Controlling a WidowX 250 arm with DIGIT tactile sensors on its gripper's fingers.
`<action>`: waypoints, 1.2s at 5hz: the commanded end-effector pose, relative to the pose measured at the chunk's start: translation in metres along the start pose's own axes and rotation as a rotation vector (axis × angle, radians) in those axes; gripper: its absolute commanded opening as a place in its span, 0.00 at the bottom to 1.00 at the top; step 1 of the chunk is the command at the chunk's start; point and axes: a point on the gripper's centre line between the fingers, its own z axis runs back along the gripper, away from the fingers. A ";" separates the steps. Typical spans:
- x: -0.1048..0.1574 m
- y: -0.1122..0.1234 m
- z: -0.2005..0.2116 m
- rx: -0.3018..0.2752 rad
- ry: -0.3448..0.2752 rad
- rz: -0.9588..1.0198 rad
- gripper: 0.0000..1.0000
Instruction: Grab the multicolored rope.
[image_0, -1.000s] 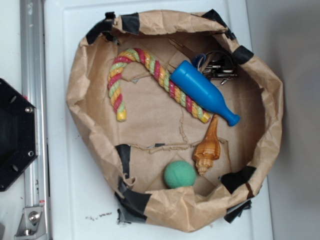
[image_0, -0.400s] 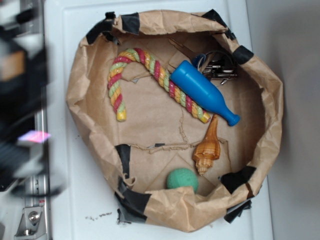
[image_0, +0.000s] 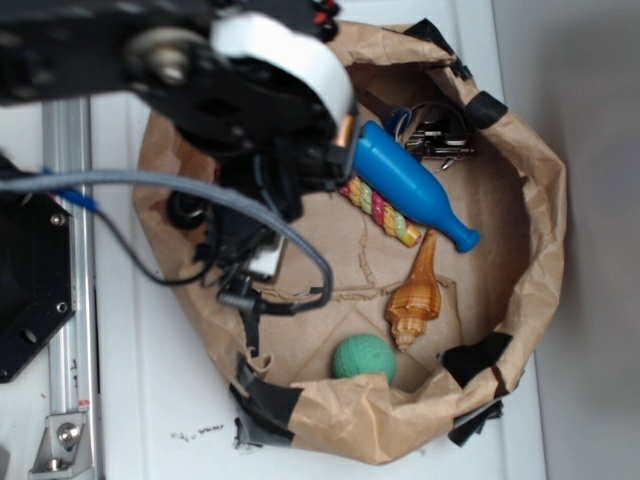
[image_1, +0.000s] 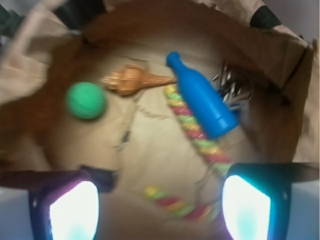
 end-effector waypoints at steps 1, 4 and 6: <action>-0.006 0.006 -0.051 0.132 0.128 -0.141 1.00; -0.015 0.062 -0.074 0.069 0.163 -0.099 1.00; -0.016 0.066 -0.092 0.022 0.154 -0.064 1.00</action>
